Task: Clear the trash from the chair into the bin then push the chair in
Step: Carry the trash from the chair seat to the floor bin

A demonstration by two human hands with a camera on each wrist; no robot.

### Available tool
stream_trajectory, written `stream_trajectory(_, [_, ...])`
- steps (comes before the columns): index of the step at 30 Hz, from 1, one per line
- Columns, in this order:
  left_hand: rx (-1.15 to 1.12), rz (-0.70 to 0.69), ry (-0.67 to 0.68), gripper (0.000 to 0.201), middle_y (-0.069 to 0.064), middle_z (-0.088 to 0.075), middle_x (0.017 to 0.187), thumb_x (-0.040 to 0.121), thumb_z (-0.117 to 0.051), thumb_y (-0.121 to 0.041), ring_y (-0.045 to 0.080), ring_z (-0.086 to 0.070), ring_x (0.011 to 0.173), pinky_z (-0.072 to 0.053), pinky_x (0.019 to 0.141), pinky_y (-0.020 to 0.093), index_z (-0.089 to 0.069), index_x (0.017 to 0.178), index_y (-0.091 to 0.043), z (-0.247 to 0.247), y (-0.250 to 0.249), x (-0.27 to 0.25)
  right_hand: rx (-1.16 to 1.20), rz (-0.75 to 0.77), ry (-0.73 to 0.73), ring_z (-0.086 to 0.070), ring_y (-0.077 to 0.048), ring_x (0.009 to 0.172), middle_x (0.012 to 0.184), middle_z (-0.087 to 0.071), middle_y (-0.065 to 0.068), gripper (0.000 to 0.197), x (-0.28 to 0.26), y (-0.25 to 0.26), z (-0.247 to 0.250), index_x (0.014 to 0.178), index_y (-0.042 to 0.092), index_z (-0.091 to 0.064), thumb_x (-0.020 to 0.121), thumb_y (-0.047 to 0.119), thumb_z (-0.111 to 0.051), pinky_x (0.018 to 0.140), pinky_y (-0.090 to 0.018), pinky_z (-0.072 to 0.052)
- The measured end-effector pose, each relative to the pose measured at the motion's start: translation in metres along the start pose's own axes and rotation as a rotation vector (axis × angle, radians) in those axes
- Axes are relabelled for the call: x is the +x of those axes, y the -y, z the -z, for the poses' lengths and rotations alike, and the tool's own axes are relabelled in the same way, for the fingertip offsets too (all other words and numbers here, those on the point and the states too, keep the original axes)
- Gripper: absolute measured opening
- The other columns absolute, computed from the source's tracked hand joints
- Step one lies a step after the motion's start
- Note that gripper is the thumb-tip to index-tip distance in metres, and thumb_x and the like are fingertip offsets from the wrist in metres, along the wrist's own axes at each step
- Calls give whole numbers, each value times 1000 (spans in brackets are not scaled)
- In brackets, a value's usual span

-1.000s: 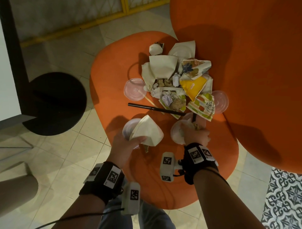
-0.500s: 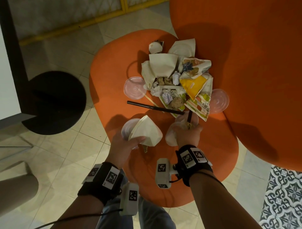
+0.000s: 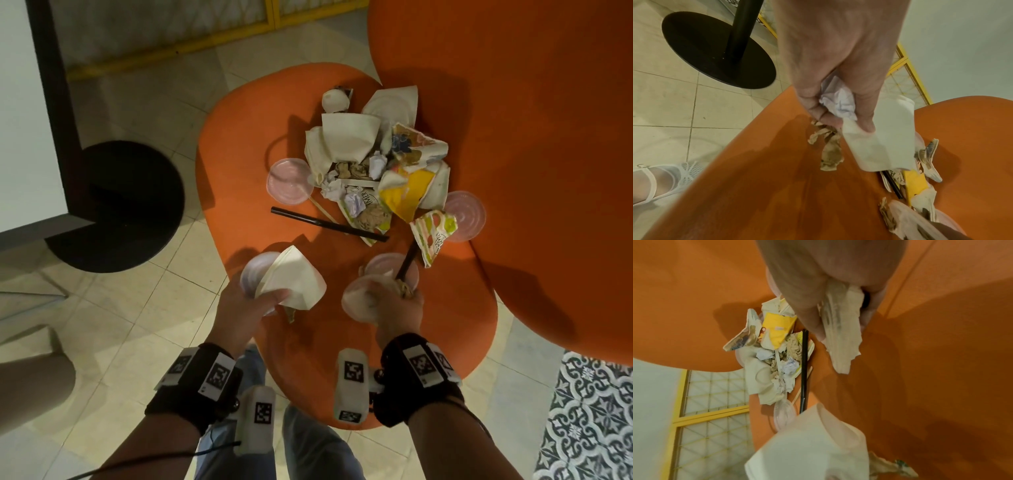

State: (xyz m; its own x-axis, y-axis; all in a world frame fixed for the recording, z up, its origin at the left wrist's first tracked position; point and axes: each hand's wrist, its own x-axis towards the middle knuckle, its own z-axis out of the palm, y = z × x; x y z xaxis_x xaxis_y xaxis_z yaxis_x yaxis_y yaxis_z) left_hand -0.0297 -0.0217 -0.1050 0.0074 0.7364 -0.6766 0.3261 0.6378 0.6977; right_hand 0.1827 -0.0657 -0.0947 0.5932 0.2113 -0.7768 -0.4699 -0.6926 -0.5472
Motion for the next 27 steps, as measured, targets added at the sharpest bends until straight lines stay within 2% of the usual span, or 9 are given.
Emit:
stream_trajectory(3, [-46,-77,-13,59,9,-65,101,72,-80,-24,19,-63,88,-51,78,28,-53,119,-2,7,2,-9,59,-36,75,-63,-30,96,117,-61,-12,78,-7,-10,5,141,16,-35,75,14,-76,73,-37,-51])
stream_trajectory(6, [-61,-88,-21,95,14,-63,92,44,-78,-56,24,-64,82,-53,72,33,-52,116,0,14,7,-13,78,-59,137,-62,-30,99,121,-60,-13,74,-15,-13,2,140,16,-36,77,12,-74,79,-40,-54])
stream_trajectory(10, [-108,-84,-69,84,13,-68,100,49,-81,-54,22,-67,84,-54,70,33,-54,115,-10,32,17,-19,131,-66,219,-62,-23,92,123,-58,-12,65,-33,-10,-11,138,15,-39,81,11,-70,66,-34,-51])
stream_trajectory(13, [-124,-105,-156,78,10,-69,92,48,-78,-53,15,-67,71,-53,58,25,-58,110,-10,51,24,-26,116,-144,257,-43,-24,130,147,-41,-1,54,-58,3,-24,142,22,-36,93,11,-55,104,-38,-38])
stream_trajectory(14, [-129,-122,-171,74,7,-69,87,50,-77,-53,11,-65,67,-52,56,23,-59,109,-11,58,26,-30,-166,-58,314,-34,-22,137,150,-34,3,54,-68,2,-30,143,24,-33,94,11,-50,110,-31,-28])
stream_trajectory(16, [-191,-129,-193,56,0,-68,84,59,-81,-40,5,-63,64,-52,57,22,-61,107,-19,74,30,-35,-66,-145,395,-46,-26,128,145,-42,-4,58,-71,-3,-46,144,18,-35,90,10,-57,102,-33,-39])
stream_trajectory(19, [-350,-104,-203,50,-4,-70,85,63,-80,-26,4,-62,68,-49,55,19,-64,110,-24,106,51,-42,-100,30,460,-63,-26,92,118,-61,-13,58,-86,-30,-70,138,9,-41,85,9,-65,66,-33,-50])
stream_trajectory(24, [-566,-52,-300,40,-7,-72,78,70,-77,-7,2,-62,63,-49,52,16,-66,105,-22,178,94,-64,-473,242,502,-62,-18,69,86,-66,-6,47,-140,-76,-135,121,11,-51,79,14,-71,55,-26,-46])
stream_trajectory(27, [-649,9,-447,34,-6,-71,76,77,-71,3,6,-61,63,-49,50,15,-66,99,-23,238,130,-72,-598,289,608,-65,-17,77,98,-65,-5,53,-180,-120,-191,119,14,-48,75,14,-76,56,-22,-45])
